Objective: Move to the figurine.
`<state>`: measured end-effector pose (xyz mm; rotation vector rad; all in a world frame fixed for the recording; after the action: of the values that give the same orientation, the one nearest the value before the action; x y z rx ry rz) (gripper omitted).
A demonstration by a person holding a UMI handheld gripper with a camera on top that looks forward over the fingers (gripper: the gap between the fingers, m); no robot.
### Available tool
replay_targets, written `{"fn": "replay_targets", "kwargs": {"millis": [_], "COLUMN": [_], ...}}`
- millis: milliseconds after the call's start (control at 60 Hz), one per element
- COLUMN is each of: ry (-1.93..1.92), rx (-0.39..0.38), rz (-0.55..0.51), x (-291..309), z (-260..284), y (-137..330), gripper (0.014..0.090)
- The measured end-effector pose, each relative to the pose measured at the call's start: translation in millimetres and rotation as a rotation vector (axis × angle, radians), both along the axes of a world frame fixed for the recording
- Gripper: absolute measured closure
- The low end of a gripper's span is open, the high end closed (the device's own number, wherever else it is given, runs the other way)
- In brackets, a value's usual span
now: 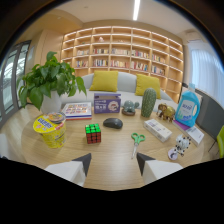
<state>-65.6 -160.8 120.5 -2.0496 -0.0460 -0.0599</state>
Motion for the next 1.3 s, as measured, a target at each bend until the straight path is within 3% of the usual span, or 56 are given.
{"fn": "replay_targets", "kwargs": {"millis": [83, 183, 533, 717, 1017, 1300], "ry": [-0.012, -0.025, -0.079, -0.096, -0.163, -0.096], "rx": [0.005, -0.011, -0.017, -0.058, -0.103, -0.126], "rz": [0.001, -0.001, -0.048, -0.086, -0.144, -0.154], "x": [11.0, 8.2, 84.3, 136.4, 229.1, 250.2], "z": [-23.6, -8.3, -20.5, -27.8, -60.9, -80.9], "y": [3.8, -5.9, -41.5, -47.0, -20.0, 5.5], "gripper": [0.0189, 0.0189, 0.0187, 0.0189, 0.0186, 0.0188]}}
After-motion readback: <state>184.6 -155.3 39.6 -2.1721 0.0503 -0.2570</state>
